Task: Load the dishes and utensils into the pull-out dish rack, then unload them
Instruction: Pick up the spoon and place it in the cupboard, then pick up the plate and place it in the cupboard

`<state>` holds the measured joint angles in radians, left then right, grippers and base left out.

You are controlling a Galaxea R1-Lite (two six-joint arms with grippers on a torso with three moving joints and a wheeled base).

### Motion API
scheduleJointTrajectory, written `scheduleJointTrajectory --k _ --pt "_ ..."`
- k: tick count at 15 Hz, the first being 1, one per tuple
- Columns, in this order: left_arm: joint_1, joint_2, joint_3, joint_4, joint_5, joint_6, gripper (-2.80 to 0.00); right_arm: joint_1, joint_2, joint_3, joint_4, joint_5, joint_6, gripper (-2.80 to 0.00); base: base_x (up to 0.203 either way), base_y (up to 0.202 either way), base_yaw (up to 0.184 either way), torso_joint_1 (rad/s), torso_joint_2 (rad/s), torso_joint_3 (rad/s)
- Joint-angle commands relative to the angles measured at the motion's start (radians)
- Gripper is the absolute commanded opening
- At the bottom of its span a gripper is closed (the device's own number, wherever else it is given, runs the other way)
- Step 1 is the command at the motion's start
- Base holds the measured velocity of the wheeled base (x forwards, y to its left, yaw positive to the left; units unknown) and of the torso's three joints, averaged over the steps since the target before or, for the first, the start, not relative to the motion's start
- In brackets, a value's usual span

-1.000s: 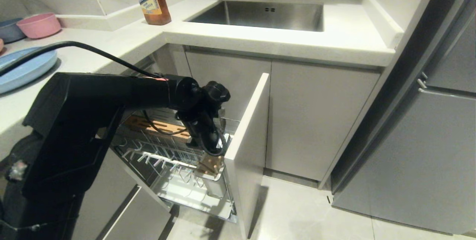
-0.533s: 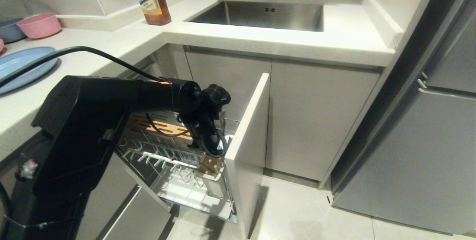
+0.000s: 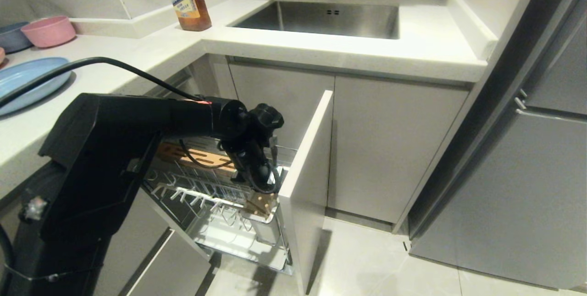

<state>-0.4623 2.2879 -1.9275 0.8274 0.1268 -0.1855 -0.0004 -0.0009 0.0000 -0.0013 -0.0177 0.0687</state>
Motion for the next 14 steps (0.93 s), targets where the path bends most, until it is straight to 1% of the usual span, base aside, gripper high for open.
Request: scheduleJointTrajectory --k 1,6,10,11,14 --pt "0.002 -0.01 -0.001 0.006 0.002 -0.002 0.0 0.0 0.001 0.0 0.0 0.0 0.0 -2.8 0.0 0.0 0.0 0.0 0.0 0.0" --pt "-0.001 -0.085 0.001 0.013 0.003 -0.005 0.0 0.0 0.001 0.0 0.0 0.001 0.0 -2.8 0.0 0.0 0.0 0.0 0.0 0.0" --pt "-0.001 -0.191 0.001 0.048 0.001 -0.008 0.0 0.0 0.001 0.0 0.0 0.001 0.0 -2.8 0.0 0.0 0.0 0.0 0.0 0.0" --pt "-0.002 -0.227 0.004 0.066 0.001 -0.008 -2.8 0.0 0.001 0.0 0.0 -0.001 0.0 -2.8 0.0 0.0 0.0 0.0 0.0 0.0" --pt "-0.011 -0.344 0.01 0.105 0.003 -0.013 -2.8 0.0 0.001 0.0 0.0 0.0 0.0 -2.8 0.0 0.0 0.0 0.0 0.0 0.0"
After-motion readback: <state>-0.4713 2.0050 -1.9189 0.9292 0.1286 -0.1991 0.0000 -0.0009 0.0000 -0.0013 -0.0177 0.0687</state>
